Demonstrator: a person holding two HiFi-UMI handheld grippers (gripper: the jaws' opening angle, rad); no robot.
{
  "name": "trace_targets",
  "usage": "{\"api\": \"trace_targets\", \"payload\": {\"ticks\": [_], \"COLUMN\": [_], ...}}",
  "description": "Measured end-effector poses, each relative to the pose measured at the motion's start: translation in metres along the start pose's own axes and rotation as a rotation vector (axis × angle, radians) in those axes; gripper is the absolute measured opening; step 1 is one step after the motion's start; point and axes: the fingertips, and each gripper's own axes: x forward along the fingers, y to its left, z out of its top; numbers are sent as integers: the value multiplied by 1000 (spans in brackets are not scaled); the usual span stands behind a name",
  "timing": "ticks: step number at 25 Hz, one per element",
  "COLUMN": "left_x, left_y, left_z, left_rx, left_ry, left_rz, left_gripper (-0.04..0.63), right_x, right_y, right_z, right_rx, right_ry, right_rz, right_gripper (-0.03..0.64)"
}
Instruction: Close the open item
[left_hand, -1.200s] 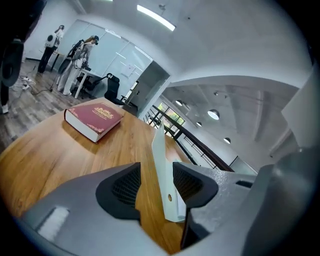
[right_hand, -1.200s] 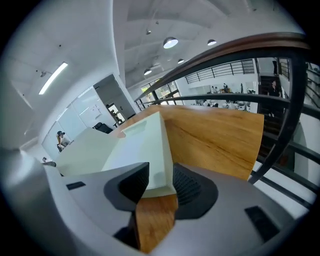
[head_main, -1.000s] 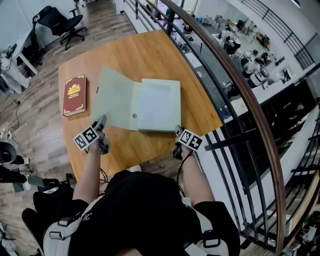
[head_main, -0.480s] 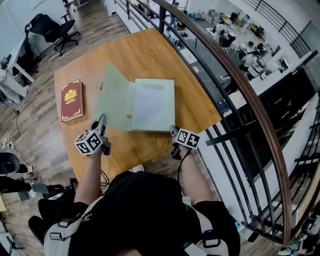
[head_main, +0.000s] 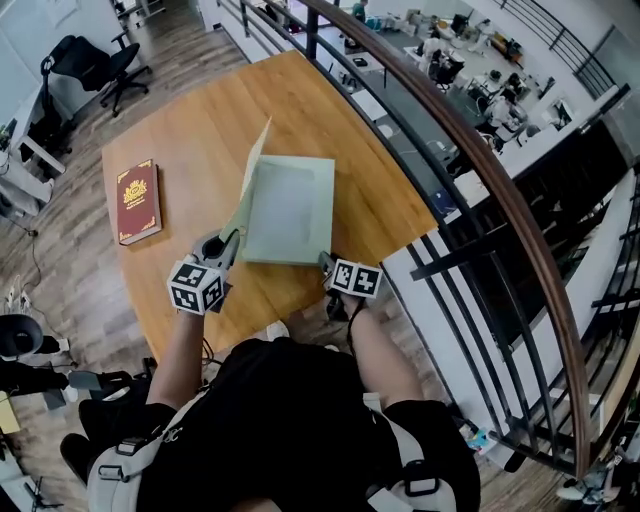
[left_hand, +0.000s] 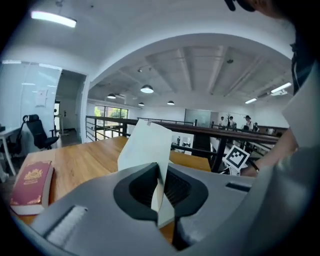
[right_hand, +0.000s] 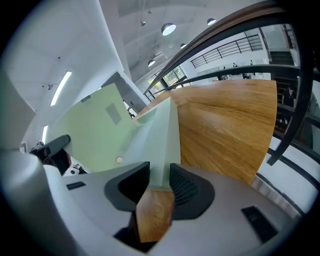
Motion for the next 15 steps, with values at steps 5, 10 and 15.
{"api": "trace_targets", "payload": {"ticks": [5,10,15], "left_x": [11,19,29], "left_y": [-32,-68,-101], "left_z": [-8,-29,-54], "left_rx": [122,229,331], "left_ry": [71,178,274], "left_rz": [-44,-123,-173], "left_gripper": [8,15,21], "right_x": [-3,-5,-10], "right_y": [7,13,19], "right_z": [-10,-20,-30], "right_rx": [13,22,12], "right_ry": [19,24,48], "right_rz": [13,33,52], "right_gripper": [129,129,127]}}
